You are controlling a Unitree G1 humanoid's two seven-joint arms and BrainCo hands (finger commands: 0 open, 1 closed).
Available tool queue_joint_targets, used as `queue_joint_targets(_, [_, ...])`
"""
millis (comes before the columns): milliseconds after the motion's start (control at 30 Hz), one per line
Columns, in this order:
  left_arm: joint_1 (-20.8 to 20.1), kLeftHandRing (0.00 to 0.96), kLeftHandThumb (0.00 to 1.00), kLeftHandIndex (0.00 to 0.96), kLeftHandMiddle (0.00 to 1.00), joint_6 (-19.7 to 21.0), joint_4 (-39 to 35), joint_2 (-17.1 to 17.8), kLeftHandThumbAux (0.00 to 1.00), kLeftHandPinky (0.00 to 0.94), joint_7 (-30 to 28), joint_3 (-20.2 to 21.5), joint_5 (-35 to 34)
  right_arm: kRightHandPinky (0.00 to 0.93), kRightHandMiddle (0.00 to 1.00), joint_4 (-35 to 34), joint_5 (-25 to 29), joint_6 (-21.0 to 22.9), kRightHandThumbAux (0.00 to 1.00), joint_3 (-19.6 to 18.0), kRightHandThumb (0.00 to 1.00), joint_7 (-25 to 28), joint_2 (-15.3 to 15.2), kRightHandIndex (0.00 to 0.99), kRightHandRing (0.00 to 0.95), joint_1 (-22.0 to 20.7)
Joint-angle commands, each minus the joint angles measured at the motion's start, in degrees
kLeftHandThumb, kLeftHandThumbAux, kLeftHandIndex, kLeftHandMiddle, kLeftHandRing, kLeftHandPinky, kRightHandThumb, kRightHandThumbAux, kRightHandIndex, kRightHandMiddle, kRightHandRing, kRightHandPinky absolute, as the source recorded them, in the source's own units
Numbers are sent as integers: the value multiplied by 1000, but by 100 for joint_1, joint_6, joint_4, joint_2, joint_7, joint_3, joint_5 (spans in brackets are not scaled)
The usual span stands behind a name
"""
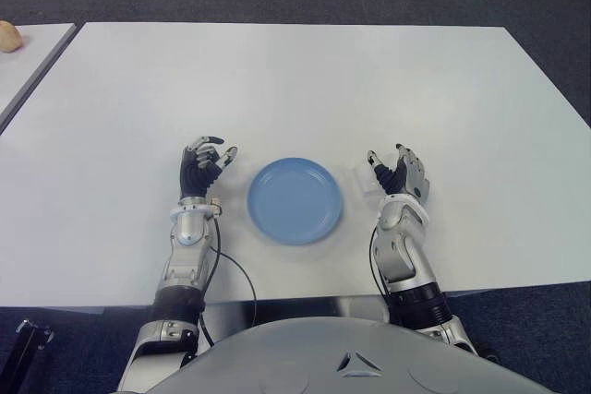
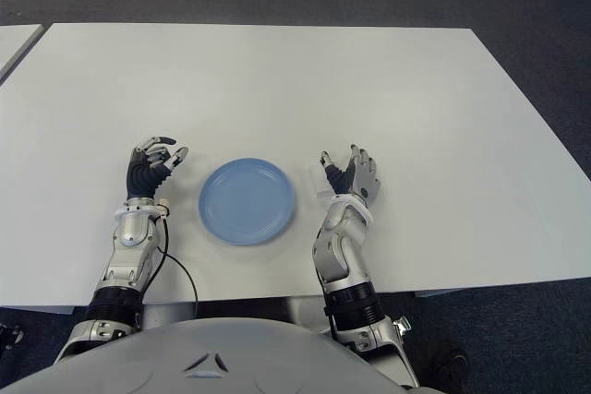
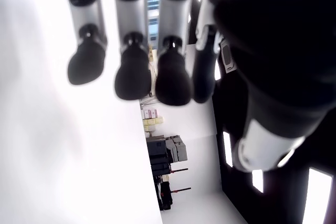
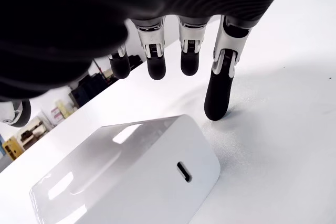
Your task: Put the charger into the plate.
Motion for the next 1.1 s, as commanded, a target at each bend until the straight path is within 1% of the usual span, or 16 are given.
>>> queue_joint_targets(33, [0,766,705,438,782,-31,119,25,721,757,34,21,20,0,0,315,179,393,216,-13,427,342,-60,0,0,260])
queue_joint_targets(133, [-1,768,705,438,783,-62,140,40,721,758,40,29,32,0,0,91,-21,523,208,245,464,538,-142,0,0,359])
queue_joint_targets(233, [-10,769,705,438,784,-80,171,44,721,758,43,42,23,0,0,-274,-230,597,196,539,490,813,-282,0,0,516])
queue_joint_targets(400, [-22,768,705,438,784,-108,211,39,721,757,54,54,17,0,0,-971,-525,753,171,878,498,1349,-484,0,0,744])
queue_joint_targets(567, [-35,768,705,438,784,-135,244,31,721,756,58,65,9,0,0,-1437,-722,765,161,1028,489,1755,-641,0,0,875])
queue_joint_targets(767, [-42,767,704,438,782,-144,260,25,721,756,38,85,-25,0,0,-1729,-886,669,170,1165,480,2120,-836,0,0,982])
queue_joint_targets(1100, [-28,773,704,438,785,-102,251,-5,721,756,55,87,-32,0,0,-2025,-1154,639,176,1254,450,2505,-941,0,0,1153])
